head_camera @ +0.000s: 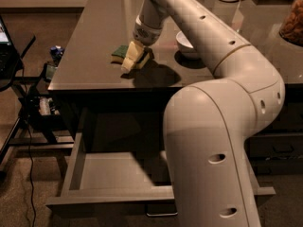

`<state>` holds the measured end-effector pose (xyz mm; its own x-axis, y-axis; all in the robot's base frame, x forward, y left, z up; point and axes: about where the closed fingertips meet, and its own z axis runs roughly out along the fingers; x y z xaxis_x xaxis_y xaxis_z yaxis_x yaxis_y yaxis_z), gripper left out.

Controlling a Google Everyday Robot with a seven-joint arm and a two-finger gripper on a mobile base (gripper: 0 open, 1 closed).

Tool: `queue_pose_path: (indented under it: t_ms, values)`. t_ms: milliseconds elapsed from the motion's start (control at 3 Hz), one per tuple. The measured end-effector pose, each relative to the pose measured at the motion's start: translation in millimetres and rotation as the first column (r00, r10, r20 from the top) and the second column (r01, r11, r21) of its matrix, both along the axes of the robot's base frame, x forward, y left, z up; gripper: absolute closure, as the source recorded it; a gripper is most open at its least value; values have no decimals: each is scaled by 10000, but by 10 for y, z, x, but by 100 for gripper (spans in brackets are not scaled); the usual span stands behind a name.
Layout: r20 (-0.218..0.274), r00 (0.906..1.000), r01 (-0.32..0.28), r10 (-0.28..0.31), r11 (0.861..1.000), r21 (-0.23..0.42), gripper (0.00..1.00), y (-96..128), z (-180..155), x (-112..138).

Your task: Place sponge into top drawer

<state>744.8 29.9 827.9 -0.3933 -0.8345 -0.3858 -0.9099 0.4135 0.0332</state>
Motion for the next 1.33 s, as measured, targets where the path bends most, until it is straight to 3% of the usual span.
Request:
queue_pose_path:
  t_ms: [333,667,1333]
  values:
    - [0,10000,0,0,10000,0,0,0,0,0]
    - [0,10000,0,0,10000,0,18,0,0,0]
    - [0,10000,0,0,10000,0,66,0,-1,0]
